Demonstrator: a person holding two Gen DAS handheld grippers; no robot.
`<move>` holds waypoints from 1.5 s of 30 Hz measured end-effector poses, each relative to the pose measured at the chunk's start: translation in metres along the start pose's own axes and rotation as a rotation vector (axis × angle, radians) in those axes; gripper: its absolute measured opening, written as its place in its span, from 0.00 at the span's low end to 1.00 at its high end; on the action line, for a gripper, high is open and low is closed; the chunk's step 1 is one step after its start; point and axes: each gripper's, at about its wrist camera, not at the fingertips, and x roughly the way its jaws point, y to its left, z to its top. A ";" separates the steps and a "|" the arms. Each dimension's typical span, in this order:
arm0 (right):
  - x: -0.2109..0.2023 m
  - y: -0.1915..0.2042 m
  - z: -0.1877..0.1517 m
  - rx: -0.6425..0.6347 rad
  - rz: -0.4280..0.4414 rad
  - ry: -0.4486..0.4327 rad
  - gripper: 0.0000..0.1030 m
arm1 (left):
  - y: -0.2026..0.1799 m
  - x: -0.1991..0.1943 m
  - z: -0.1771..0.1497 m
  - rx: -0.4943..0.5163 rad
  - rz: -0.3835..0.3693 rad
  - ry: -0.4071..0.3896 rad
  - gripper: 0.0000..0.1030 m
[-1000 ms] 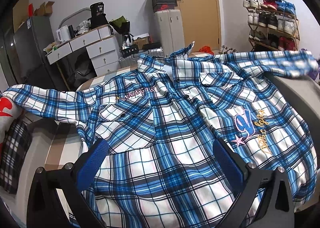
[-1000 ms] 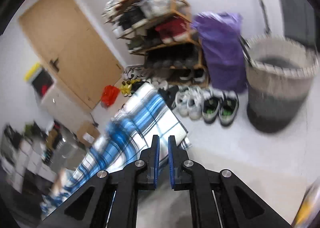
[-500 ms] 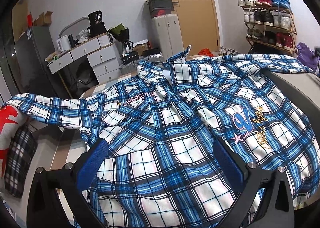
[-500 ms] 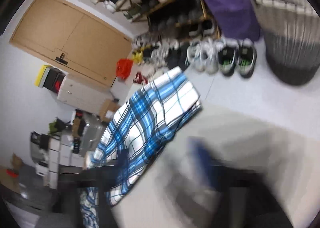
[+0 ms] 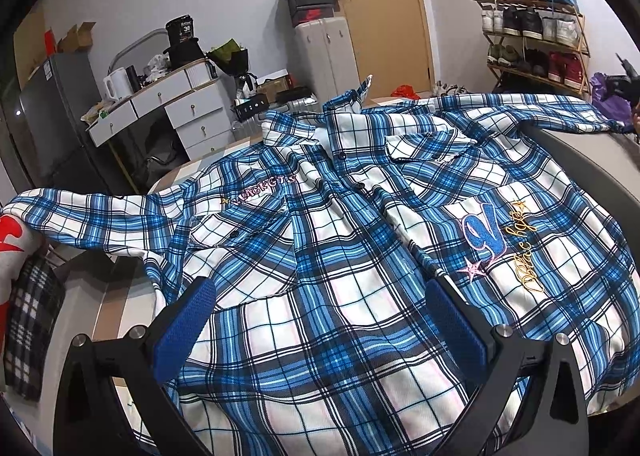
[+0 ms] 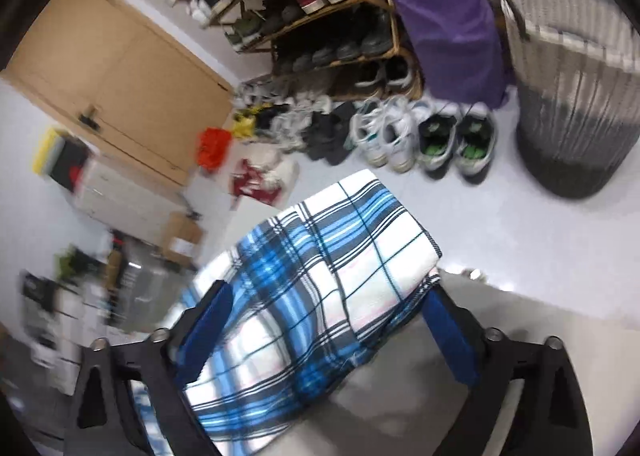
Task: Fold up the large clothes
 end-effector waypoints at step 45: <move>-0.149 0.373 -0.181 -0.643 0.529 -0.146 0.06 | 0.088 -0.045 -0.002 -0.228 -0.014 -0.100 0.99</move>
